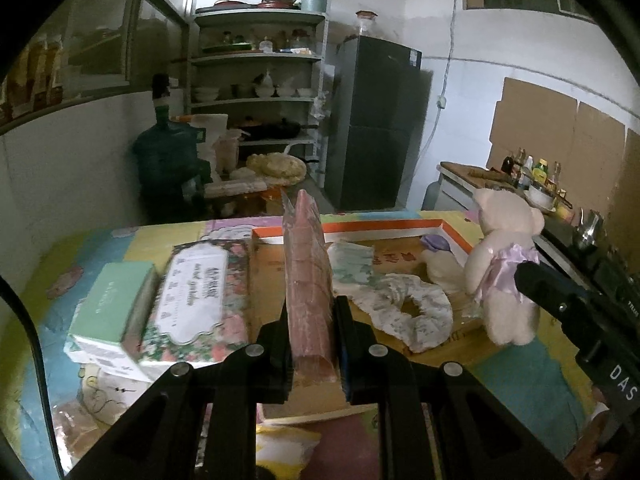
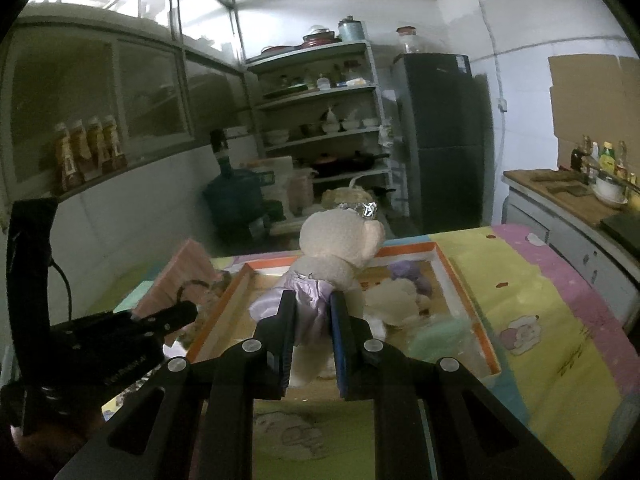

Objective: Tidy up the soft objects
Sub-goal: 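Lift and carry the pink pouch and beige bear over the cardboard box, then lower both held items into the box and open both grippers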

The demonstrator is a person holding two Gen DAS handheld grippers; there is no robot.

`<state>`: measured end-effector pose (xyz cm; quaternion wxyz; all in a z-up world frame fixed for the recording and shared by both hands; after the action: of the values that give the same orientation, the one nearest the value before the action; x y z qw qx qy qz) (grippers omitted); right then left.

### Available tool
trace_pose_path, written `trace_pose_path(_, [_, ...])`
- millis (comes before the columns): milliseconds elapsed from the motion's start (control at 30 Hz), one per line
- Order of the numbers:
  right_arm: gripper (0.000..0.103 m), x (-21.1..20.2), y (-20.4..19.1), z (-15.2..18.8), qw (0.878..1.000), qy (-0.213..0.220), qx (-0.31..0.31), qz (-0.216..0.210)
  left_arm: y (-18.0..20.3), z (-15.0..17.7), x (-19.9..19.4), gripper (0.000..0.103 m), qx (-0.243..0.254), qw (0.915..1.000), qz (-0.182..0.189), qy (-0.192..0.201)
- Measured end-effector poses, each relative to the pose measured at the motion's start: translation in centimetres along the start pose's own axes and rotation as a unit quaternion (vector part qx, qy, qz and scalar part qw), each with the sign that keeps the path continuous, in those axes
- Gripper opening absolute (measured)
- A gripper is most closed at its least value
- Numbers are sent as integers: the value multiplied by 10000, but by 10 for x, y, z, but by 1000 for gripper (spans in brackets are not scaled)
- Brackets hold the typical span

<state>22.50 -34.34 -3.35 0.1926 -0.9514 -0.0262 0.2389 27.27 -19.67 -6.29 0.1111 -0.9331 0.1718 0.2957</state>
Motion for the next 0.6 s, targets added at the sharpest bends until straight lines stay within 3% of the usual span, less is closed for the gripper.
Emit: trace_pose_path(600, [17,18,54,-9,9995,-113,246,170,33,-11,47,18,152,9994,149,-276])
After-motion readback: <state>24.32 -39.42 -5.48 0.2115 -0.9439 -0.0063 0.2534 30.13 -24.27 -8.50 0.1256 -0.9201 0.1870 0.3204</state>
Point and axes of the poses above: each gripper's, at about its wrist camera, not at the fingertips, and x roughly the way its jaws point, y to its right, z to its underside, the point moved 7 cm from there along x, roughly the way its jaws point, and after that the axes turned 13 degrees about x, right-handed, at the moved point
